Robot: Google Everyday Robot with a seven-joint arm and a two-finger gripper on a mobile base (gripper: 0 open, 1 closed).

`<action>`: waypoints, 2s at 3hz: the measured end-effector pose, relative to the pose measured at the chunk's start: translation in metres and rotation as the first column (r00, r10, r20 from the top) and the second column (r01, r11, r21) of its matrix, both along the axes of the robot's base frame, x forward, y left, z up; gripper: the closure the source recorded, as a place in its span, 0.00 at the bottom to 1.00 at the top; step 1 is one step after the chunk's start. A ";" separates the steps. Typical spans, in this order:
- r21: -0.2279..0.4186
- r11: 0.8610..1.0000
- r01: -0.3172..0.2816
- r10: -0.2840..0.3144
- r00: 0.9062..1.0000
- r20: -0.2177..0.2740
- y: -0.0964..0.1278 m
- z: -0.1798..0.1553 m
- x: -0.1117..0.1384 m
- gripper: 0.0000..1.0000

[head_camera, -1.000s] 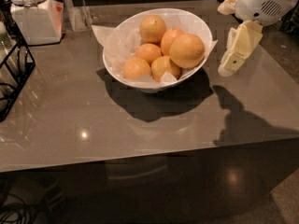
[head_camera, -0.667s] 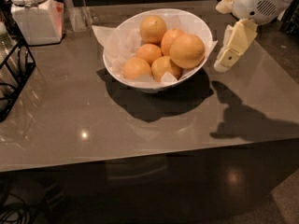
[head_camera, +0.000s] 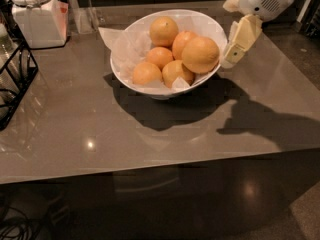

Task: Pick orange from white bowl

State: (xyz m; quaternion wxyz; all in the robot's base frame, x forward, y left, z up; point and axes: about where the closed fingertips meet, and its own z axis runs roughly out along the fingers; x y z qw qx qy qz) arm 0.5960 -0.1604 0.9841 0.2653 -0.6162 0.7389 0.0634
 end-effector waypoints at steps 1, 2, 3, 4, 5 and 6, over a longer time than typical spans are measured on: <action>0.060 0.998 0.025 -0.024 1.000 -0.014 0.006 -0.013 0.008 0.00; 0.092 0.996 0.017 -0.011 0.998 -0.066 0.021 -0.033 0.018 0.00; 0.092 0.996 0.017 -0.011 0.998 -0.067 0.021 -0.034 0.018 0.15; 0.092 0.996 0.017 -0.011 0.998 -0.067 0.021 -0.034 0.018 0.16; 0.092 0.996 0.017 -0.010 0.998 -0.067 0.022 -0.034 0.019 0.11; 0.090 0.996 0.006 0.004 0.994 -0.110 0.031 -0.047 0.025 0.12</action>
Offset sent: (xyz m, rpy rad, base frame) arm 0.0282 0.0395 -0.0549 0.1255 0.1377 0.0049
